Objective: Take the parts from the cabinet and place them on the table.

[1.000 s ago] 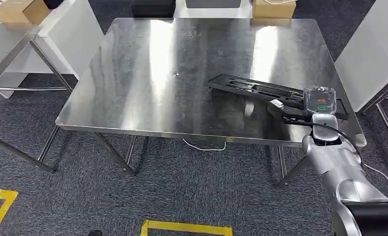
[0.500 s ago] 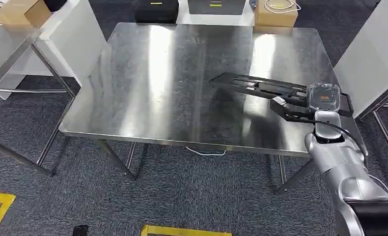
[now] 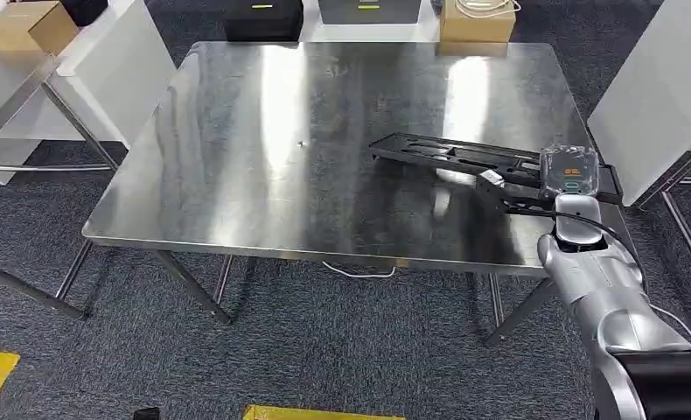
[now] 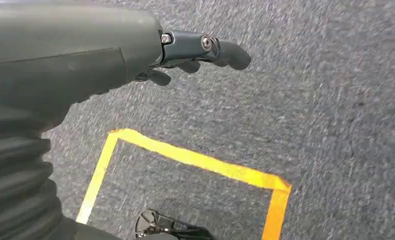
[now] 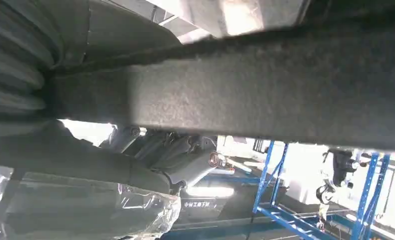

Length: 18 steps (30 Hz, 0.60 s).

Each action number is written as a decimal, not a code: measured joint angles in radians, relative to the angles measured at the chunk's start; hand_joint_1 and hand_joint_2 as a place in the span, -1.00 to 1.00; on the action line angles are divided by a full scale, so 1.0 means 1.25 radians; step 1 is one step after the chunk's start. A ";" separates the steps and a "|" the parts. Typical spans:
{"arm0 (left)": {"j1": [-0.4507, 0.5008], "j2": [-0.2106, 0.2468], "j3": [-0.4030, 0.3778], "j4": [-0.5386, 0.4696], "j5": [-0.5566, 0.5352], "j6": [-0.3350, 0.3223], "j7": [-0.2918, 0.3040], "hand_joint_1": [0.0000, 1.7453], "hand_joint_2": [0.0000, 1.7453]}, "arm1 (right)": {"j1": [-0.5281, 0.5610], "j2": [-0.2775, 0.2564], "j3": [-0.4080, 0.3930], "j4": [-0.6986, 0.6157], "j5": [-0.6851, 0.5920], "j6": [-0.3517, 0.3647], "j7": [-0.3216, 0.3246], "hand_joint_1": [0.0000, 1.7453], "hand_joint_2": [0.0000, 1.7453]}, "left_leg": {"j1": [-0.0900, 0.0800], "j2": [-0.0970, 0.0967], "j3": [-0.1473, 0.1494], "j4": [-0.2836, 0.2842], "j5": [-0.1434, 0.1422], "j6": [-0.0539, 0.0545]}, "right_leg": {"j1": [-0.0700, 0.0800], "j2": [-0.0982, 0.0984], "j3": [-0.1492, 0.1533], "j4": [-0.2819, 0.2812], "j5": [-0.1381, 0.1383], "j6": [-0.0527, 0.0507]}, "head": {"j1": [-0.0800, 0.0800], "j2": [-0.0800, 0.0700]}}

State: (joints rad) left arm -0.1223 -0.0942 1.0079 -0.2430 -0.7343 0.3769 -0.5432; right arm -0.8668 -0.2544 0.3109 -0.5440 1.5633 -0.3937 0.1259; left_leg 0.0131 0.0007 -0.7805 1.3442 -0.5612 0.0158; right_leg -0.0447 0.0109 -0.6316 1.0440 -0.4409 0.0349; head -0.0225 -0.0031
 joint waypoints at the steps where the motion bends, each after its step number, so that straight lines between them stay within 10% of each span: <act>1: 0.000 0.000 0.000 0.000 0.000 0.000 0.002 -1.00 1.00 | 0.001 0.000 0.000 0.001 -0.003 0.000 0.000 1.00 1.00 | 0.000 0.000 0.013 -0.031 0.024 -0.002 | 0.001 0.000 0.001 0.000 -0.001 -0.001 | 0.002 0.000; 4: -0.001 0.000 0.000 0.000 0.000 -0.002 0.002 -1.00 1.00 | -0.005 -0.001 -0.002 0.001 -0.008 0.000 0.000 1.00 1.00 | 0.004 0.000 0.128 -0.245 0.110 -0.009 | 0.002 0.002 0.006 -0.001 -0.002 -0.003 | 0.000 0.000; 5: -0.003 -0.001 0.000 0.000 0.000 -0.004 0.004 -1.00 1.00 | -0.008 -0.003 -0.002 0.002 -0.009 0.000 0.000 1.00 1.00 | -0.001 -0.005 0.133 -0.249 0.092 -0.029 | 0.007 0.003 0.005 -0.002 -0.002 -0.003 | -0.001 0.000; 7: -0.002 -0.001 0.000 0.000 -0.002 -0.006 0.006 -1.00 1.00 | -0.009 -0.006 -0.002 0.002 -0.009 0.000 -0.001 1.00 1.00 | -0.004 -0.005 0.130 -0.250 0.104 -0.007 | 0.008 0.003 0.005 -0.005 -0.002 -0.003 | -0.001 0.000; 18: -0.002 -0.001 0.000 0.000 -0.007 -0.003 0.008 -1.00 1.00 | -0.009 -0.013 -0.002 0.007 0.005 0.001 -0.002 1.00 1.00 | -0.014 -0.006 0.128 -0.253 0.110 -0.001 | 0.008 0.001 0.015 -0.023 0.005 0.002 | 0.000 0.000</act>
State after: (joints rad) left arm -0.1251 -0.0957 1.0079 -0.2426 -0.7435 0.3735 -0.5333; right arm -0.8776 -0.2708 0.3086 -0.5352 1.5698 -0.3922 0.1240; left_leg -0.0050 -0.0064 -0.6199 1.0282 -0.4232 0.0147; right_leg -0.0351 0.0125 -0.6129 1.0148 -0.4341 0.0374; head -0.0221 -0.0031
